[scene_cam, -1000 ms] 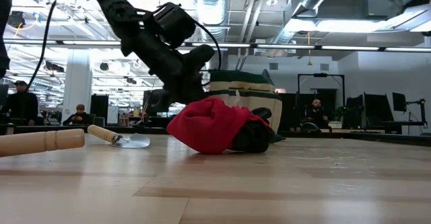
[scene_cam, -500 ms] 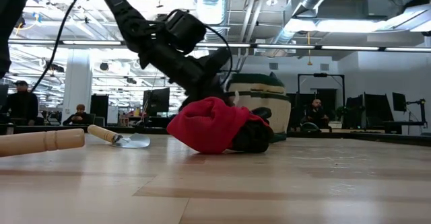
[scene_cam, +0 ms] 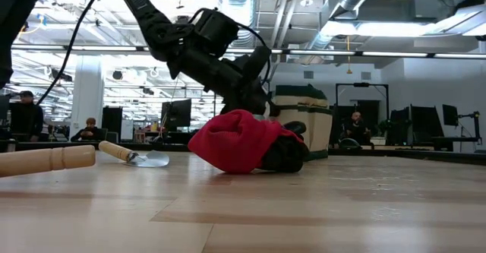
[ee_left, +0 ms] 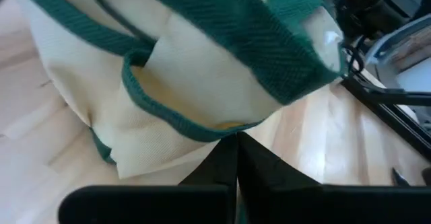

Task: Pick & Place Garden tools in Gardening bag
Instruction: Adjust the gardening bag, then put the trowel into the side pocket of the gardening bag

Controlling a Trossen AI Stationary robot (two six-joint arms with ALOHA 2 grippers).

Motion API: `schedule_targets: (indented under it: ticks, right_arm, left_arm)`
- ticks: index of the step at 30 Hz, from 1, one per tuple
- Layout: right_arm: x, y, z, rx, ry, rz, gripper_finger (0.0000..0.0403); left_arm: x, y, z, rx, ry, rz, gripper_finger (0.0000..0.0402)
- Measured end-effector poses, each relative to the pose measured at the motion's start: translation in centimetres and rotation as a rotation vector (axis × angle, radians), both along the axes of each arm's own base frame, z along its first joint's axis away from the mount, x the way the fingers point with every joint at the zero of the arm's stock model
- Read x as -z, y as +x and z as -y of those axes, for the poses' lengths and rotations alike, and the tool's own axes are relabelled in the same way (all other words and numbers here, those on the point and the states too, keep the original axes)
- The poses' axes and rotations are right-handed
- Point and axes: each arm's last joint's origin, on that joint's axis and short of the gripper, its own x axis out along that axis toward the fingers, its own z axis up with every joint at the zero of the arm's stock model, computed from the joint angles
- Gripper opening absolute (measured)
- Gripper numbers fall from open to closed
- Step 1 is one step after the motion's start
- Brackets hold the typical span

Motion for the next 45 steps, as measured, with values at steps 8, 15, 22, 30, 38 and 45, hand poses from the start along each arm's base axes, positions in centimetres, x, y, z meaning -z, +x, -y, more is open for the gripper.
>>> schedule_targets:
  ticks: [8, 15, 22, 30, 38, 45]
  right_arm:
    - [0.5, 0.2, -1.0, -0.055, 0.005, -0.004, 0.0126]
    - [0.3, -0.1, -2.3, -0.124, 0.075, 0.103, 0.0171]
    - [-1.3, -0.4, -3.3, -0.170, 0.108, 0.161, 0.0207]
    - [-1.5, -0.4, -3.4, -0.176, 0.106, 0.154, 0.0207]
    - [-1.2, -0.4, -3.4, -0.173, 0.105, 0.140, 0.0188]
    - [-0.7, -0.4, -3.4, -0.173, 0.121, 0.135, 0.0183]
  left_arm:
    - [-2.8, -2.4, 0.8, 0.119, 0.013, -0.065, 0.0003]
    - [-8.2, -9.0, 1.6, 0.119, 0.063, -0.150, 0.0003]
    - [-11.9, -16.8, 3.0, 0.112, 0.069, -0.179, 0.0022]
    - [-10.3, -22.2, 5.2, 0.250, 0.026, -0.484, 0.0125]
    - [-7.9, -19.1, 6.9, 0.489, 0.208, -0.670, 0.0204]
    - [-5.2, -15.7, 8.3, 0.743, 0.392, -0.752, 0.0212]
